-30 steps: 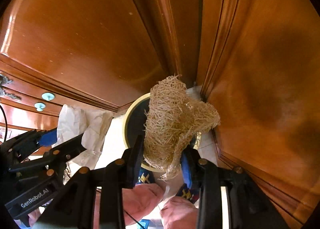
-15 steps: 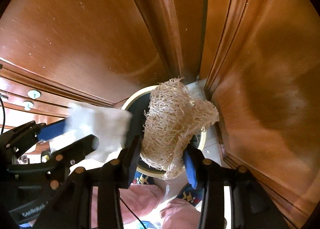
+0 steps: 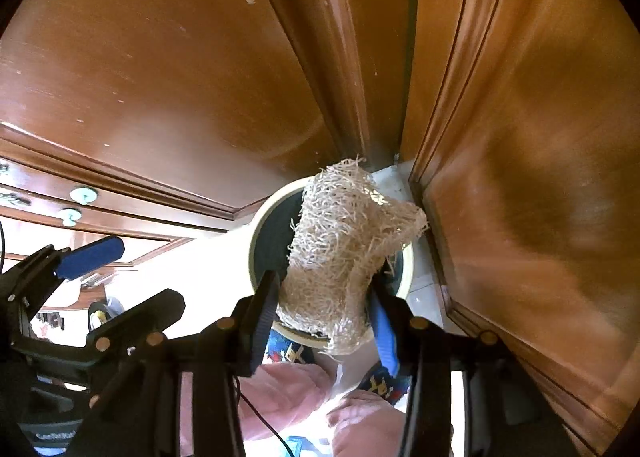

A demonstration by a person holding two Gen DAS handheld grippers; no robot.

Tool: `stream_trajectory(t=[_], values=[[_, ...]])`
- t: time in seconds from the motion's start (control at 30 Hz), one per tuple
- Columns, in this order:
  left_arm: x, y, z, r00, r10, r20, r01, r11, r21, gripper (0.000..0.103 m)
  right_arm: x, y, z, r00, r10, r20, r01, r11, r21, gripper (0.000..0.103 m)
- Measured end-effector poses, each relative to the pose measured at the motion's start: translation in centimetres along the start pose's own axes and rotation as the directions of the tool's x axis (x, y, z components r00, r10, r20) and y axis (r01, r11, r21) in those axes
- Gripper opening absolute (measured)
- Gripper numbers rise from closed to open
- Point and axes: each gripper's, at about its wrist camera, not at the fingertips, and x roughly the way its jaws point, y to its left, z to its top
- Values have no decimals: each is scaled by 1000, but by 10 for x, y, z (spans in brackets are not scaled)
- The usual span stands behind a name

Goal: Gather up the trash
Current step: 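Open the left tool to drop the tissue into the bin while the right tool keeps the loofah, then raise both tools back up to the counter, loofah still in the right tool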

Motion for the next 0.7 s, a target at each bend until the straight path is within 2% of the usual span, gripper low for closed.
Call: stream_trajectory(t=[0.07, 0.27, 0.5, 0.63, 0.7], values=[[-5, -1, 1, 1000, 0, 7, 0, 1000, -5, 80, -14, 5, -3, 1000, 1, 8, -1, 1000, -4, 44], [-56, -6, 0, 1000, -4, 17, 5, 1000, -31, 87, -63, 17, -11, 1000, 9, 15, -8, 1000, -18, 44], [-133, -14, 10, 999, -17, 31, 18, 999, -38, 88, -140, 34, -14, 999, 7, 47, -4, 999, -52, 44], [-189, -25, 24, 996, 6, 87, -7, 1000, 7, 88, -194, 40, -9, 995, 2, 95, 5, 997, -74, 44], [-221, -33, 34, 990, 20, 141, -26, 999, 43, 88, -224, 44, -6, 991, 10, 132, 2, 996, -91, 44]])
